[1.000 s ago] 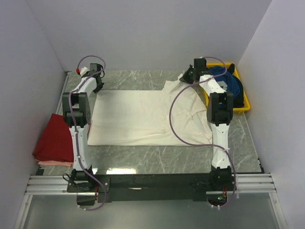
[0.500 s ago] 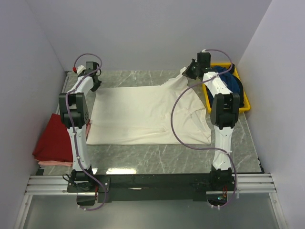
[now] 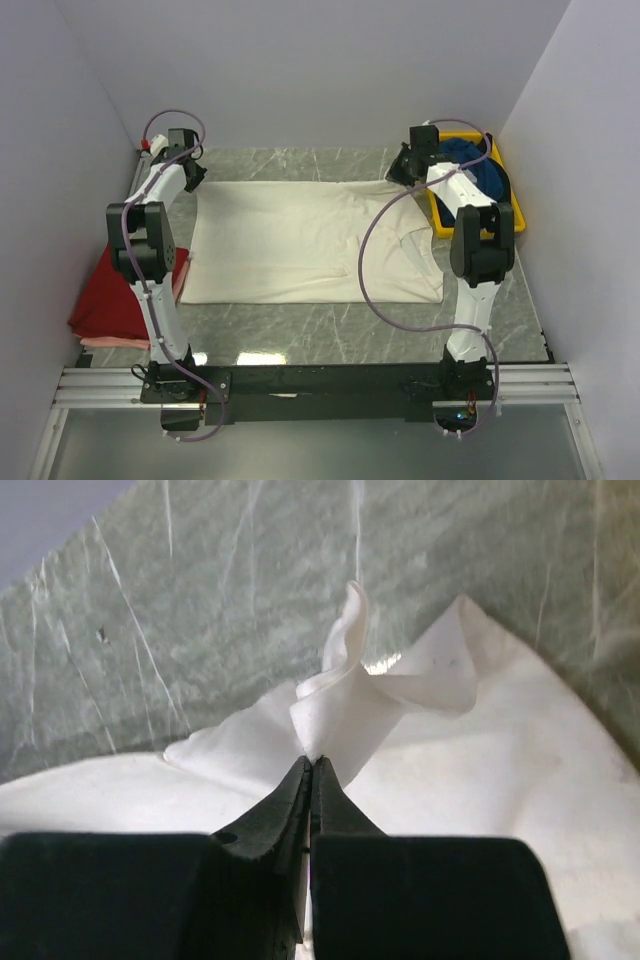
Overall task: Fold and stack the t-shirts
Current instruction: Fold the tshirt
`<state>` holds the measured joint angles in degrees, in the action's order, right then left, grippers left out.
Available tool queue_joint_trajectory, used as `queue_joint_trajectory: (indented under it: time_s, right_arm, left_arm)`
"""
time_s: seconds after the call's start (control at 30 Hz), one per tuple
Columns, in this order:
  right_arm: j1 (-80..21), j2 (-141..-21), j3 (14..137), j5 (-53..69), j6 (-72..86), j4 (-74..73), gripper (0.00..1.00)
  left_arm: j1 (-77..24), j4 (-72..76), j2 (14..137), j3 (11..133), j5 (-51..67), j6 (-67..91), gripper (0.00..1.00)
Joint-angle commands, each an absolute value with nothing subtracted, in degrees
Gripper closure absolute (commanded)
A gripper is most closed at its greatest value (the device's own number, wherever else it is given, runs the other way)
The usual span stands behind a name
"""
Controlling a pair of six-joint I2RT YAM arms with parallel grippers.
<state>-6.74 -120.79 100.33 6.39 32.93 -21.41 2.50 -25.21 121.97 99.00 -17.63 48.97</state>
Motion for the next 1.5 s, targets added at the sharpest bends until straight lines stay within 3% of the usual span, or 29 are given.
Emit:
queue_joint_trajectory:
  time_s: [0.0, 0.57, 1.0, 1.47]
  right_arm:
    - [-7.6, -113.2, 94.4, 3.0, 32.9, -19.5, 1.00]
    - [-11.2, -93.6, 67.0, 0.1, 36.0, -14.7, 1.00]
    - [-12.5, -83.1, 56.8, -2.4, 35.8, -16.1, 1.00]
    - [-14.2, -76.3, 48.5, -2.0, 35.2, -15.8, 1.00]
  left_arm:
    - [3.0, -23.5, 117.0, 96.2, -17.2, 49.2, 1.00]
    - [3.1, -21.3, 101.9, 74.5, -17.8, 56.4, 1.00]
    - [3.2, -18.1, 93.3, 62.5, -18.4, 59.2, 1.00]
    - [3.6, -17.1, 90.4, 57.9, -19.7, 59.9, 0.99]
